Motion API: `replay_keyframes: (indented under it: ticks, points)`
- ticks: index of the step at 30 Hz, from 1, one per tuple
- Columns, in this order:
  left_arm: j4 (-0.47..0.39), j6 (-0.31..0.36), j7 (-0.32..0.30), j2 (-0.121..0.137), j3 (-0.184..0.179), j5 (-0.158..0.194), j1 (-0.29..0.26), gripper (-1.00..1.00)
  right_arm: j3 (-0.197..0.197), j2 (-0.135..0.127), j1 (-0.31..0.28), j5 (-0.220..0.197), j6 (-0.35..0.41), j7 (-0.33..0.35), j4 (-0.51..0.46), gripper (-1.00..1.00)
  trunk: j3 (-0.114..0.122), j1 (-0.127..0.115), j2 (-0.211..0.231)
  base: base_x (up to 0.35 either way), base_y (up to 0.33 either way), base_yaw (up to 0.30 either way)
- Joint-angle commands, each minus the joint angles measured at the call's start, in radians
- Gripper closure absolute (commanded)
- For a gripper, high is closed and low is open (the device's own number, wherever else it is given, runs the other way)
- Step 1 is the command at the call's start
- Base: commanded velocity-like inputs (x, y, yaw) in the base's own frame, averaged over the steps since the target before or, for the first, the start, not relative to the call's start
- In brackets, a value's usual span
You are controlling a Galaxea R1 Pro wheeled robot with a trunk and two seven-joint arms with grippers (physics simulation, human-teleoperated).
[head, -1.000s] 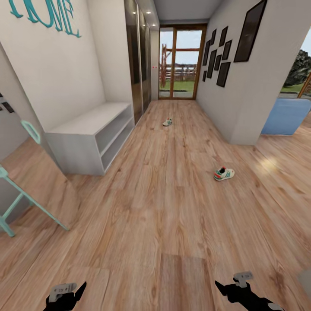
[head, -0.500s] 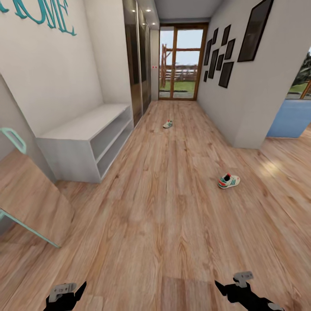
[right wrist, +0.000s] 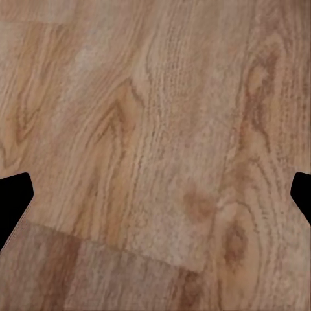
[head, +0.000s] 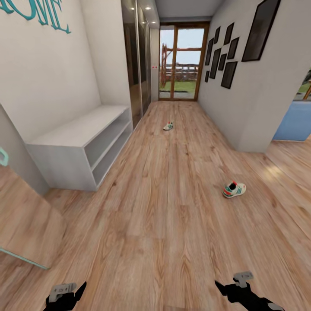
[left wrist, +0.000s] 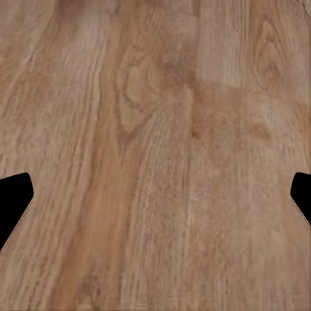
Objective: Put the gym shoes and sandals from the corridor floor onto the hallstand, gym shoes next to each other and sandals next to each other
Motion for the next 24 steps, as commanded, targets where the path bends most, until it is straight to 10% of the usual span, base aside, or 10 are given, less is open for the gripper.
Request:
replay_keyframes:
  ticks: [1, 24]
  points:
    - [0.001, -0.003, -0.007, -0.001, 0.008, -0.005, -0.001, -1.0, 0.007, 0.0, -0.001, -0.01, -0.002, 0.004, 0.001, -1.0, -0.001, 0.0, 0.0, 0.339, 0.0, 0.0]
    - [0.001, -0.003, -0.007, -0.001, 0.008, -0.005, -0.001, -1.0, 0.007, 0.0, -0.001, -0.01, -0.002, 0.004, 0.001, -1.0, -0.001, 0.0, 0.0, 0.338, 0.0, 0.0]
